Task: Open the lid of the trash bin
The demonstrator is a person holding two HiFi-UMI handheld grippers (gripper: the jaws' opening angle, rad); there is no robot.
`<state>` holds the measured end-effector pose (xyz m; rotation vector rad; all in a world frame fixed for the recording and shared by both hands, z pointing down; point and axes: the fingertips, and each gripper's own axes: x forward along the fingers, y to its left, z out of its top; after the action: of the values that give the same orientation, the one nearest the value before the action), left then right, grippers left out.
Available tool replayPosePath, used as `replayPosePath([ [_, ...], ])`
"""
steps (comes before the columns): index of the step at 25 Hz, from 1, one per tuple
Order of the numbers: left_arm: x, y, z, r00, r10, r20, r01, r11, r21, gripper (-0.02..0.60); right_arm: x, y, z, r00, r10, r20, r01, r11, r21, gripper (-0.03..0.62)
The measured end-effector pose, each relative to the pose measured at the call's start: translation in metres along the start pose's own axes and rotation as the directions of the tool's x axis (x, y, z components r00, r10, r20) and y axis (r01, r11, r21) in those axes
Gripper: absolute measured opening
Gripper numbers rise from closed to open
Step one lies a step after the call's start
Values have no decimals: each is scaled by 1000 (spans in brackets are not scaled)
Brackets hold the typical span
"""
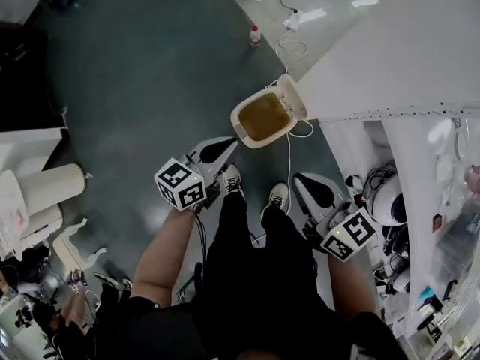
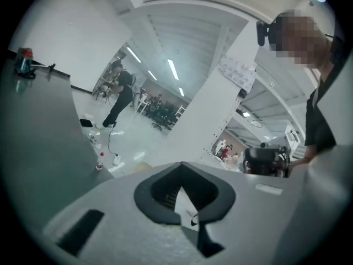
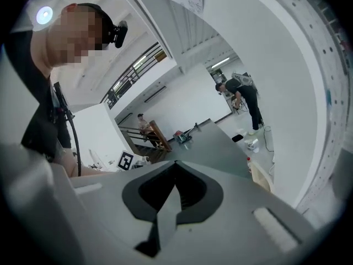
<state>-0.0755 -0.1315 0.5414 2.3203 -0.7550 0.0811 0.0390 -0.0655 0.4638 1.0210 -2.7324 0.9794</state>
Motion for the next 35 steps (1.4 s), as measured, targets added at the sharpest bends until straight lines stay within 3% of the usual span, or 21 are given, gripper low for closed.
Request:
replayPosePath([
  [6, -36, -89, 64, 995, -53, 89, 53, 999, -2, 2, -28, 33, 48, 998, 22, 65, -18, 998, -56, 8],
  [12, -55, -167, 90, 988, -127, 92, 119, 989, 91, 2, -52, 74, 94, 986, 79, 149, -61, 990, -125, 8],
  [18, -66, -232, 95, 980, -191, 65, 175, 966, 190, 2, -68, 113, 106, 979, 127, 161, -100, 981, -167, 9],
  [22, -69, -248, 89, 979, -196, 62, 178, 959, 222, 2, -74, 126, 104, 979, 149, 142, -121, 975, -187, 8],
  [35, -73, -263, 87, 975, -195, 106, 166, 959, 229, 2, -91, 140, 88, 983, 150, 110, -121, 966, -230, 8],
])
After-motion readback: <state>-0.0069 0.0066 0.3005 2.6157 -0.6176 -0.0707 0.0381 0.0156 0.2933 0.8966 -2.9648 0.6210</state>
